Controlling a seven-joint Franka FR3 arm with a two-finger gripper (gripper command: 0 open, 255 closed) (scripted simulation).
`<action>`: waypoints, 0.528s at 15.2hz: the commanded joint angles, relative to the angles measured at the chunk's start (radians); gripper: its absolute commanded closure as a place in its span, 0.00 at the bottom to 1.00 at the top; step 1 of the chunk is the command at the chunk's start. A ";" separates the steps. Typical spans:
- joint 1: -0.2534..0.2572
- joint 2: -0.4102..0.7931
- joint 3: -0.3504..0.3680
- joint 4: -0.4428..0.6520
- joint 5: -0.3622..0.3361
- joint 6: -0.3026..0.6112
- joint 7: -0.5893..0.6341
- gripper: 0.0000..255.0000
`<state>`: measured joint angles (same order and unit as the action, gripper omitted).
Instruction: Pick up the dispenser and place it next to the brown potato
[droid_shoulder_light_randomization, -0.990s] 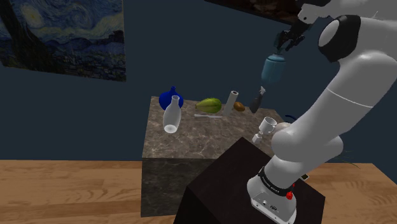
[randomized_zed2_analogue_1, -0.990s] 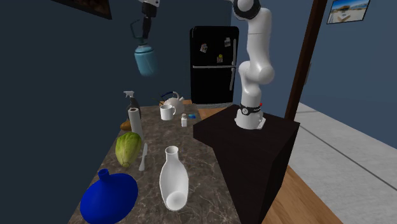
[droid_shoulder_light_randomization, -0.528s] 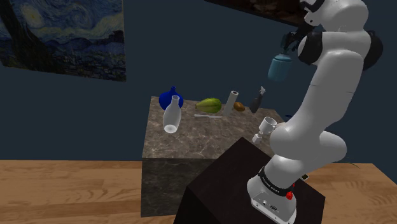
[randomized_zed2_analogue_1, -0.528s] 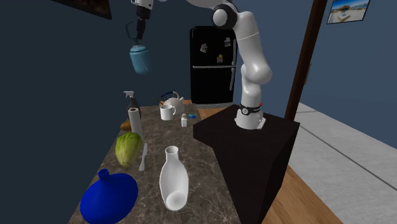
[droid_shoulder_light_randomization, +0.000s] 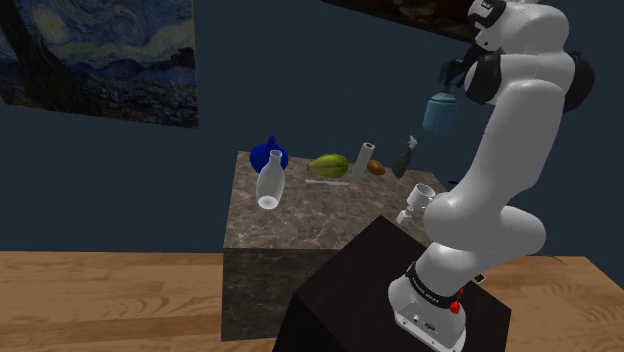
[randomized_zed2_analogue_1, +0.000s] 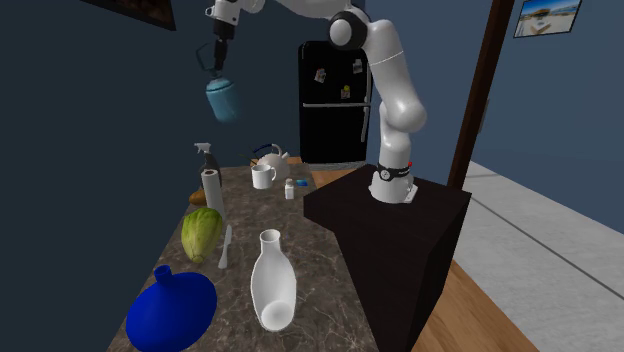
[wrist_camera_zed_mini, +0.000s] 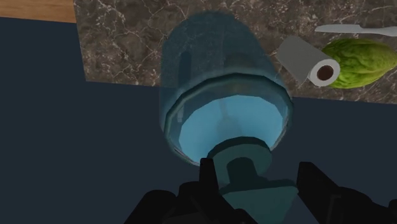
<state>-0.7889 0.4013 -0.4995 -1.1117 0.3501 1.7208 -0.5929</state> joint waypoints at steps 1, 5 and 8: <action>0.014 -0.019 -0.001 -0.057 -0.008 0.040 -0.005 1.00; 0.032 -0.041 -0.002 -0.144 -0.016 0.105 -0.014 1.00; 0.042 -0.053 -0.001 -0.201 -0.020 0.151 -0.020 1.00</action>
<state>-0.7505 0.3548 -0.5006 -1.2911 0.3322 1.8546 -0.6105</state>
